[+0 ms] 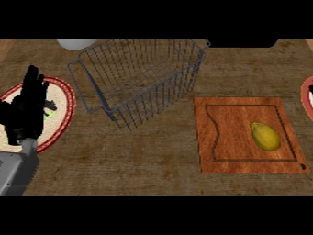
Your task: Pick the lemon from the cutting board and place it in the basket
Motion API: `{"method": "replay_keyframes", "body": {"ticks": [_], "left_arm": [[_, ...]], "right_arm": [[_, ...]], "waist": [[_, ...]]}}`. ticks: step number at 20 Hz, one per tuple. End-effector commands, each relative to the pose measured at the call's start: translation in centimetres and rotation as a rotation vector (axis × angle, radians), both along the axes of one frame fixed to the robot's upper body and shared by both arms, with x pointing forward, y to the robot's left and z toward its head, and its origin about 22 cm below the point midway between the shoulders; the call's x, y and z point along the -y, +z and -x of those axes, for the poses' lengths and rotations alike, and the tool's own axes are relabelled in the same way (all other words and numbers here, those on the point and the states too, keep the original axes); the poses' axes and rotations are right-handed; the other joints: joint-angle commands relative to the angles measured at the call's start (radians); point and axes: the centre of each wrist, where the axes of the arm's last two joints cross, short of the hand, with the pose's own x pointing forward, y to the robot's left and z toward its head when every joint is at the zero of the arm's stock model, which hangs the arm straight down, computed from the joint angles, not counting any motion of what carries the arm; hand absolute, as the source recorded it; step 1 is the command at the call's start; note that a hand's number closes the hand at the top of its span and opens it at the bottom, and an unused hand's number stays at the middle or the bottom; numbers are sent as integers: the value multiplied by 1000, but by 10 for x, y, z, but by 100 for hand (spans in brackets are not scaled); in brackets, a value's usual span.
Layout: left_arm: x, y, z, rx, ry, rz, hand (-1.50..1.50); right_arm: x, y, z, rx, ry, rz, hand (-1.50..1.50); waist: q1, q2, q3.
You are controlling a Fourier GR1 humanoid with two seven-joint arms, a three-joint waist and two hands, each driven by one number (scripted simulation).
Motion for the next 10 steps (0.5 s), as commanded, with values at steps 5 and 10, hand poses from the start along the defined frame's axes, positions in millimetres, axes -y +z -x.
{"method": "replay_keyframes", "body": {"ticks": [5,10], "left_arm": [[-34,-49,35,-302,-57,-263,0],[-47,-73,56,-455,-73,-327,0]], "right_arm": [[-100,77,4,783,589,-120,150],[-109,109,23,1155,617,235,-150]], "waist": [[-20,-36,18],[-81,-46,6]]}}
